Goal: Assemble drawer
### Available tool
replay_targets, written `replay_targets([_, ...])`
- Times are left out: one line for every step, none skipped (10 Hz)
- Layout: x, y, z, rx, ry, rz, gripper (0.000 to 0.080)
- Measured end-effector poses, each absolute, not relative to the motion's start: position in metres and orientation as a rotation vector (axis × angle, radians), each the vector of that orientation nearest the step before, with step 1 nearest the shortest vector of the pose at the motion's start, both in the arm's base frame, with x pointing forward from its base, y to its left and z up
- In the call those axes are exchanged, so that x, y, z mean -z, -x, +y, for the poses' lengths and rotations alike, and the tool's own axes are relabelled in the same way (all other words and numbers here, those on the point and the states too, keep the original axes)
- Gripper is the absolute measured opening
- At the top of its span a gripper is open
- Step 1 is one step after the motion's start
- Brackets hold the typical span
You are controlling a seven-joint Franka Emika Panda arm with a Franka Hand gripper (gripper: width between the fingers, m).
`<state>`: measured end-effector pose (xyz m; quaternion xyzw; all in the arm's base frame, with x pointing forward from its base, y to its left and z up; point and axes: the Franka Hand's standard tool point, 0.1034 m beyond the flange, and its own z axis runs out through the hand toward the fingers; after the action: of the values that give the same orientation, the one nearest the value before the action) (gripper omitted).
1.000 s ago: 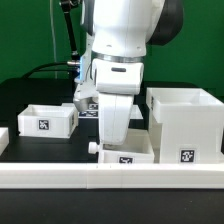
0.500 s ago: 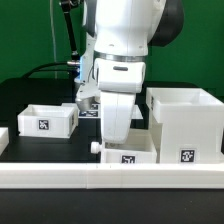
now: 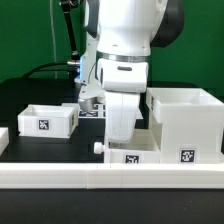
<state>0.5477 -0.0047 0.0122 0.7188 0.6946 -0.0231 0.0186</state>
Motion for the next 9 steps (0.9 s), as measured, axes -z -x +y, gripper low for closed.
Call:
replay_targets([-0.0119,-0.5474,-0.0052,0.076,-2.223,2.163,0.0042])
replay_targets([-0.0120,-0.5475,-0.0063,0.076,-2.227,2.158,0.0042])
replay_targets([-0.0119,-0.5475,-0.0064,0.076,-2.227,2.158,0.0042])
replay_targets([-0.0119,-0.5475,-0.0065,0.076,-2.227,2.157,0.0042])
replay_targets([-0.0116,-0.5473,-0.0066,0.071,-2.207,2.173,0.0042])
replay_targets([-0.0103,-0.5452,-0.0073,0.067,-2.184,2.195,0.0042])
replay_targets([-0.0101,-0.5450,-0.0074,0.068,-2.160,2.220,0.0042])
replay_targets([-0.0102,-0.5461,-0.0076,0.054,-2.154,2.217,0.0042])
replay_targets([-0.0095,-0.5464,-0.0069,0.031,-2.149,2.209,0.0042])
